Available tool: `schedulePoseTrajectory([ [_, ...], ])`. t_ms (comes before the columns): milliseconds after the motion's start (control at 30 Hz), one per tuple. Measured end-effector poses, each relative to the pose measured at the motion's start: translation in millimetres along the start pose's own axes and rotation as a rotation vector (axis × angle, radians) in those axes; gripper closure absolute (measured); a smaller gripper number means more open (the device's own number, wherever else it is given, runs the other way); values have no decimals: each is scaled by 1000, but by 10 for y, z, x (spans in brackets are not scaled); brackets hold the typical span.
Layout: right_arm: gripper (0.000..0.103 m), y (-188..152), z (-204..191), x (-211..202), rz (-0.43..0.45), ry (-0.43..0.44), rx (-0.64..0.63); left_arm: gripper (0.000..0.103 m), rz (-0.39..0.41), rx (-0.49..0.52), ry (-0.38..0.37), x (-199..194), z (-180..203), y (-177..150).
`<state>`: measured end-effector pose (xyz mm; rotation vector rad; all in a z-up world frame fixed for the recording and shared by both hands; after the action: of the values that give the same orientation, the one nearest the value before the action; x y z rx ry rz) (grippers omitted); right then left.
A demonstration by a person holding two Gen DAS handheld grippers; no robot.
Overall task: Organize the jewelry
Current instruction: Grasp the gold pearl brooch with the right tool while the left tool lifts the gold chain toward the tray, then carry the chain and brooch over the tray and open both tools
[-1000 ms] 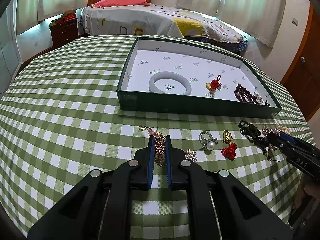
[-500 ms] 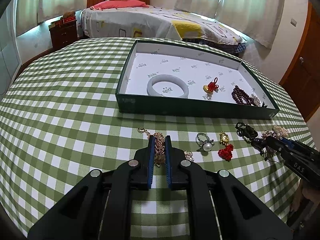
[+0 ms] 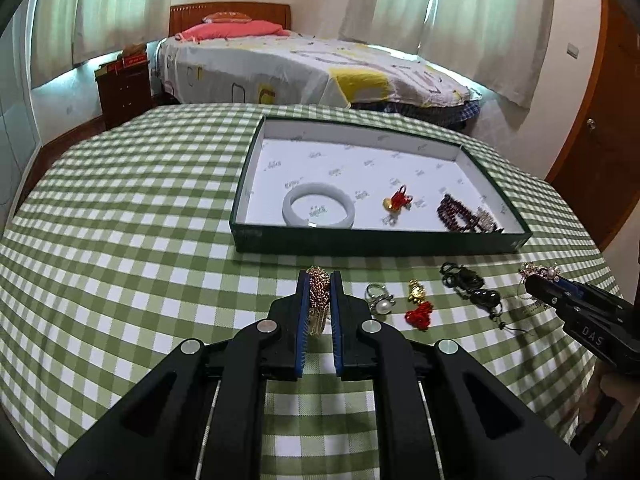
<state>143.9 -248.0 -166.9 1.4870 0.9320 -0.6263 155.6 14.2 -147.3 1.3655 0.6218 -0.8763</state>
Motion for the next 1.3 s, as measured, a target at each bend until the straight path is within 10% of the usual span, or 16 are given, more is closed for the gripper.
schedulePoseTrajectory([
  [733, 81, 270, -178, -503, 129, 27, -38, 93, 171, 32, -47, -712, 183, 356],
  [1300, 81, 1092, -43, -208, 211, -23, -76, 93, 251, 59, -53, -211, 311, 1280],
])
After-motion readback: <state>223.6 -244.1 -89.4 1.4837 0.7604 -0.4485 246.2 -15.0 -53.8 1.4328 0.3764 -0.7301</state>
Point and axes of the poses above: each gripper's, at about its wrist camera, not at the fingertips, and x roughly the way its jaws point, z to its right, y to its top, the point moved 1 cm from there along x, roughly the way its jaws point, and after that the axes turned 11 degrees about -z, right-handed, at the moved point
